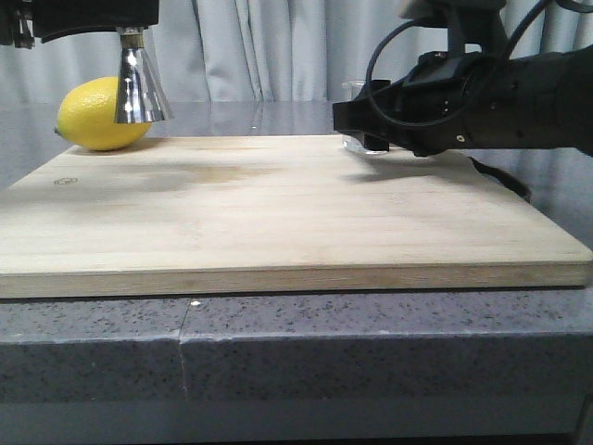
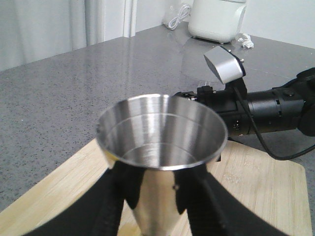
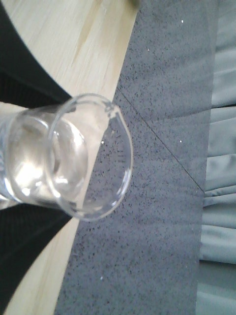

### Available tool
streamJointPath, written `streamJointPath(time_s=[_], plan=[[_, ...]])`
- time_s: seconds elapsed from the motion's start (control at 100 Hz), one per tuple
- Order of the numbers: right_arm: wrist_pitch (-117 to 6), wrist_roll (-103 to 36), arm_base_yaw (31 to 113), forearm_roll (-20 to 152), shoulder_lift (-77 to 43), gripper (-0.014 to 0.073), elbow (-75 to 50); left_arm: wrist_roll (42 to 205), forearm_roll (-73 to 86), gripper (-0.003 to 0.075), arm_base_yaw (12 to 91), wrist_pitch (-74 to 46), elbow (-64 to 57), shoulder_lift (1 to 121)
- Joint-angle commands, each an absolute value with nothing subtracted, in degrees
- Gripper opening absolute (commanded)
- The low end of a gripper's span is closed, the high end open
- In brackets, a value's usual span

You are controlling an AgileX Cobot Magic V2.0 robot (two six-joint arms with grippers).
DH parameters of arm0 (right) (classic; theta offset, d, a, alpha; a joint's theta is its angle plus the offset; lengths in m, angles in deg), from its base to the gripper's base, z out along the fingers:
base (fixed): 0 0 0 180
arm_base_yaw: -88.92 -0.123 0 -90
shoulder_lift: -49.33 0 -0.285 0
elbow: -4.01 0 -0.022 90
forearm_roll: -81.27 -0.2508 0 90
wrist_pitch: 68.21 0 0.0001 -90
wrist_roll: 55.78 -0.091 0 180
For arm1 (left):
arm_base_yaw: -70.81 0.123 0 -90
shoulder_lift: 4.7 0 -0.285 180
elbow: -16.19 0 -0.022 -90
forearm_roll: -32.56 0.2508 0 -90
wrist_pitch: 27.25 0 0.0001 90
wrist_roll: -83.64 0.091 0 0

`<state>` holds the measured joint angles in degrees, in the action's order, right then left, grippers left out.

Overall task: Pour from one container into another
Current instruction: 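Reach the right gripper to the clear glass beaker and grasp it, then lift the beaker with the right gripper over the held jigger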

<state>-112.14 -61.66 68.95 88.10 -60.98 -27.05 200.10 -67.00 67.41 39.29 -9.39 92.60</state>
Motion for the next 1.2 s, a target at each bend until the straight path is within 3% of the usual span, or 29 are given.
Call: streamJointPath(time_s=[0.0,0.27,0.53,0.93,1.19], plan=[[-116.05,-61.64,69.3,88.45,-58.35,0.0244,-25.52,199.66,-71.31,0.024,66.97,45.6,-7.83,90.08],[-104.87,-63.6,69.08,90.75,-48.15,0.0244,-24.87,199.66,-71.31,0.024,66.97,45.6,-7.83,90.08],[-74.98,-67.64,63.85,96.24,-39.51,0.0244,-13.44,199.66,-71.31,0.024,66.97,45.6,-7.83,90.08],[-46.54,-62.59,48.05,97.16,-40.06,0.0244,8.42,199.66,-71.31,0.024,66.97,45.6,-7.83,90.08],[-31.94,-54.04,43.49,96.95,-45.9,0.0244,22.61,199.66,-71.31,0.024,66.97,45.6,-7.83,90.08]])
